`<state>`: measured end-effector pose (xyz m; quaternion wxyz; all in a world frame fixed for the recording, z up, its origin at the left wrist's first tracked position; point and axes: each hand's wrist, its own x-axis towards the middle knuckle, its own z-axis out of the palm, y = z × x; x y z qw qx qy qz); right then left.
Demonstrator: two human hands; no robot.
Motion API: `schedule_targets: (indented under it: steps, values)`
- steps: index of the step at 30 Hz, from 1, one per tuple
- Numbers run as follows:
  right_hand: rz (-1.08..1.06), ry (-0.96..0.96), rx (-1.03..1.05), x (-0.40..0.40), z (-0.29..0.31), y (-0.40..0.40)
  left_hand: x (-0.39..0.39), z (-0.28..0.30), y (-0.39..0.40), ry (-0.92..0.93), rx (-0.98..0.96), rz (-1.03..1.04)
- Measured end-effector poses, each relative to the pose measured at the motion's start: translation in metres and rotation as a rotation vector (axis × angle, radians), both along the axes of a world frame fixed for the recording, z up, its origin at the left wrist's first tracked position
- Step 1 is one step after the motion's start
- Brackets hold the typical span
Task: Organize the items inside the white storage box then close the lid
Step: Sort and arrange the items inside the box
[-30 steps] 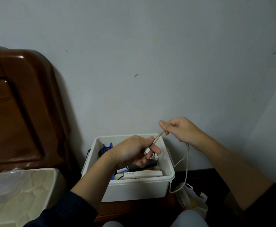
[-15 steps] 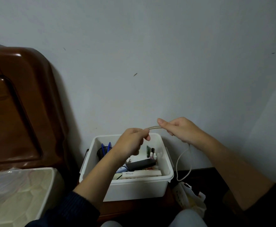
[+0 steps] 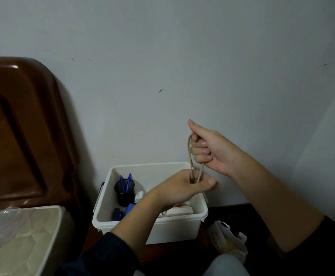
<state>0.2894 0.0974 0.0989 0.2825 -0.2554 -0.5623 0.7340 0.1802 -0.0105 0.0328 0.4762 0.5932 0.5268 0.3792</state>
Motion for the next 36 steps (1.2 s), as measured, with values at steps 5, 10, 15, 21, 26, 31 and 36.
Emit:
schedule_targets:
  steps: [5,10,15,21,26,31,36]
  values:
    - [0.045,0.060,-0.061,0.002,-0.003,0.003,0.002,0.001,-0.004,-0.314,-0.047,0.054]
    - [0.180,0.031,-0.050,-0.002,-0.005,0.002,0.000,0.005,-0.005,-0.528,-0.095,0.078]
    - [0.160,-0.087,0.027,-0.004,0.000,0.008,0.000,0.002,-0.007,-0.324,-0.088,0.018]
    - [-0.093,-0.081,-0.036,-0.002,0.008,0.018,0.002,-0.005,-0.012,-0.374,-0.140,0.010]
    - [0.146,-0.063,-0.070,-0.006,-0.006,0.001,0.001,-0.002,-0.010,-0.619,-0.187,0.042]
    - [0.019,-0.140,-0.019,-0.013,0.007,0.005,0.005,-0.006,-0.012,-0.375,-0.137,0.003]
    - [-0.117,-0.186,0.035,-0.015,0.011,0.011,0.002,-0.007,-0.015,-0.295,-0.106,-0.016]
